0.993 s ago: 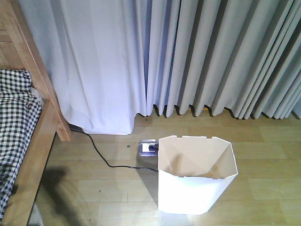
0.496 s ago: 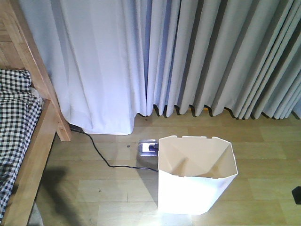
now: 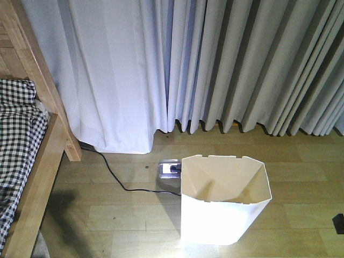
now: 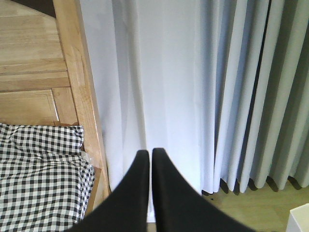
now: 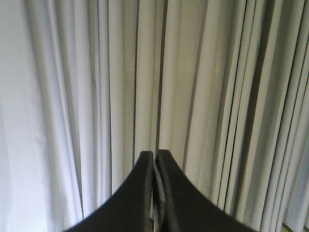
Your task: Move trash bin to bedside with robot
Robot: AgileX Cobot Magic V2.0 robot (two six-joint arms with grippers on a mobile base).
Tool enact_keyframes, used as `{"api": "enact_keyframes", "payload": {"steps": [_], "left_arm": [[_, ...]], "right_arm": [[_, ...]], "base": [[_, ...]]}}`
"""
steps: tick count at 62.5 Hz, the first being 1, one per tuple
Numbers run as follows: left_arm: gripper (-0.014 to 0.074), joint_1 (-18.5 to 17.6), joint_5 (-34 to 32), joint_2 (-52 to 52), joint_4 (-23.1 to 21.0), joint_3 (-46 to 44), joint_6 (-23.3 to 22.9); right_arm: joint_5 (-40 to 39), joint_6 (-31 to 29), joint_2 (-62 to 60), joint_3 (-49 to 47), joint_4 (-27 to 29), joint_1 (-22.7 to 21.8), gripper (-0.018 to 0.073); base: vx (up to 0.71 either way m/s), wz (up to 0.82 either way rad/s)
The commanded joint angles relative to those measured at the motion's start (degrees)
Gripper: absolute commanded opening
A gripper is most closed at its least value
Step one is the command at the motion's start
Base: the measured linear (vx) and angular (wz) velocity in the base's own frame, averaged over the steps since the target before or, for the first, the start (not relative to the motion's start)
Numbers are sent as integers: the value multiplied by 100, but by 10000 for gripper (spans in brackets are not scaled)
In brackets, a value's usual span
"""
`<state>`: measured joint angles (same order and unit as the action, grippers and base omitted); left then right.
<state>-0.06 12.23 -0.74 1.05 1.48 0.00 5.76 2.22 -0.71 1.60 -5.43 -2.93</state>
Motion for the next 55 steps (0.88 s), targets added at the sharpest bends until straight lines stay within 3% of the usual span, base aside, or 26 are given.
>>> {"api": "enact_keyframes", "payload": {"steps": [1, 55], "left_arm": [[-6, -13, -394, -81, -23, 108, 0], [-6, -13, -394, -81, -23, 108, 0]], "right_arm": [[-427, -70, -61, 39, -17, -39, -9], [-435, -37, -61, 39, 60, -39, -9]], "base": [[0, 0], [0, 0]]}}
